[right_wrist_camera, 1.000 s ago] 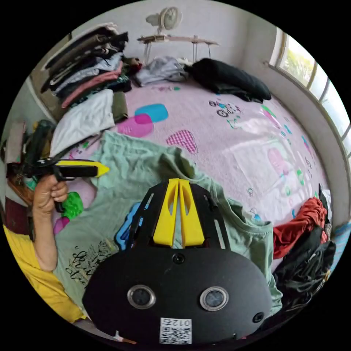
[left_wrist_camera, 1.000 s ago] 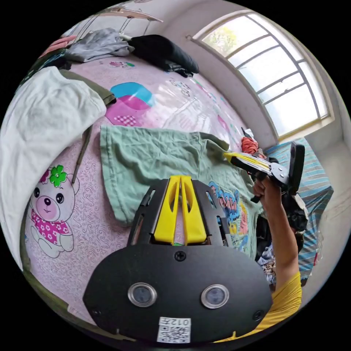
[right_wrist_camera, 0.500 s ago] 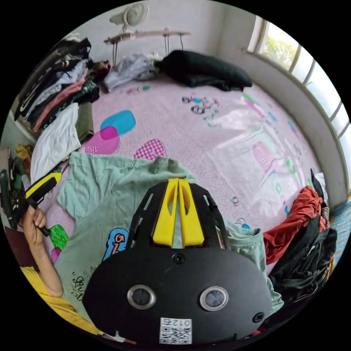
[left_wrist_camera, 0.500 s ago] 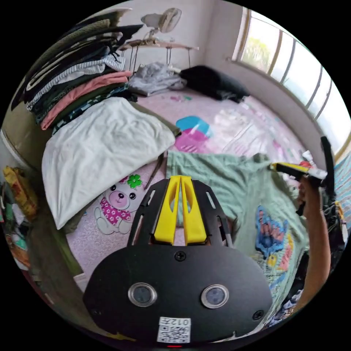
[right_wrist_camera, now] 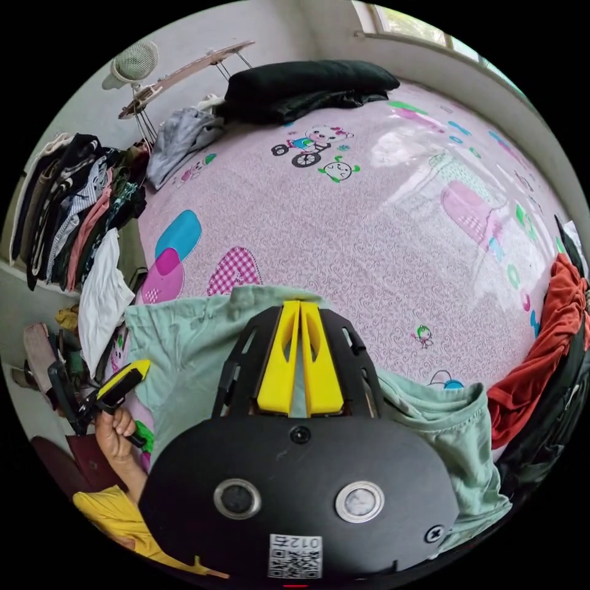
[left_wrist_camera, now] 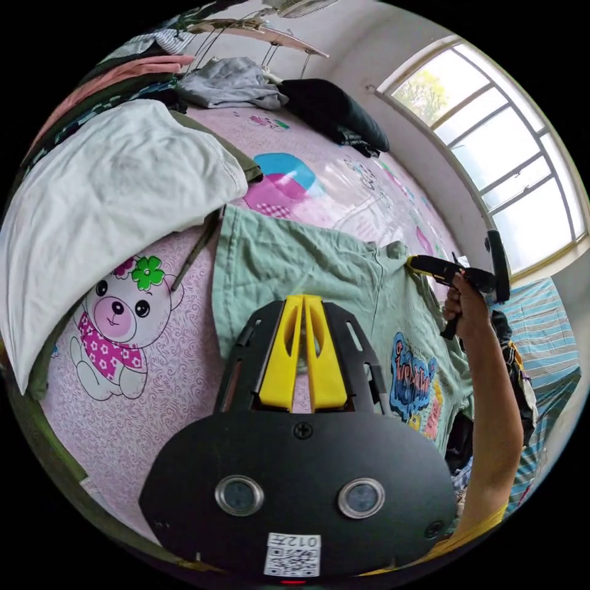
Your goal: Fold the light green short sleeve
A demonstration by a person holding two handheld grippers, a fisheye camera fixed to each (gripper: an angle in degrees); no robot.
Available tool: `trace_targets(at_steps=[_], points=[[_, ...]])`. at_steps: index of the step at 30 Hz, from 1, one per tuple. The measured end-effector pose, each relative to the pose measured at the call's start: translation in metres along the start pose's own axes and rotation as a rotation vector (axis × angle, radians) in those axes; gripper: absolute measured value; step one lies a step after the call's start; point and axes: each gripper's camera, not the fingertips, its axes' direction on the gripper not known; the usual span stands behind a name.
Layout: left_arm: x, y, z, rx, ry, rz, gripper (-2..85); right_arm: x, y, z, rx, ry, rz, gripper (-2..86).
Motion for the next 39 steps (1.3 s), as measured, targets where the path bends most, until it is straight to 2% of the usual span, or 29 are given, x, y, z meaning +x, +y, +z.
trace_targets(at_steps=[4,7,9,11,13,15,19,23,29,33,35,37,39], points=[[-0.003,0.014,-0.032,0.119,-0.198,-0.080,0.3,-0.015,-0.002,-0.063,0.107,0.038,0.004,0.4],[-0.004,0.027,-0.058,0.240,-0.113,-0.062,0.2,-0.031,0.025,-0.151,0.290,0.163,-0.033,0.4],[-0.006,0.035,-0.073,0.317,-0.008,-0.025,0.3,-0.028,0.056,-0.212,0.353,0.097,0.000,0.5],[-0.005,0.035,-0.075,0.291,0.098,0.045,0.3,-0.028,0.127,-0.280,0.337,-0.173,-0.026,0.7],[0.006,0.031,-0.062,0.147,0.238,0.166,0.4,-0.036,0.202,-0.318,0.303,-0.296,-0.054,0.7],[0.023,0.035,-0.063,0.106,0.251,0.254,0.4,-0.043,0.285,-0.352,0.269,-0.295,-0.004,0.8],[0.058,0.056,-0.092,0.133,0.136,0.391,0.4,-0.045,0.461,-0.434,0.204,-0.165,0.172,0.9],[0.057,0.074,-0.113,0.116,0.264,0.345,0.5,-0.041,0.585,-0.491,0.095,-0.091,0.340,0.7],[0.051,0.092,-0.131,0.137,0.386,0.188,0.5,-0.044,0.636,-0.554,0.086,-0.078,0.378,0.6],[0.067,0.113,-0.167,0.178,0.432,0.229,0.5,-0.049,0.645,-0.602,0.148,-0.074,0.437,0.7],[0.070,0.122,-0.189,0.210,0.515,0.247,0.5,-0.068,0.653,-0.643,0.218,-0.002,0.477,1.0],[0.078,0.136,-0.220,0.173,0.623,0.308,0.5,-0.094,0.663,-0.680,0.311,0.004,0.452,1.4],[0.086,0.158,-0.247,0.103,0.627,0.416,0.5,-0.118,0.671,-0.707,0.356,-0.011,0.416,2.1]])
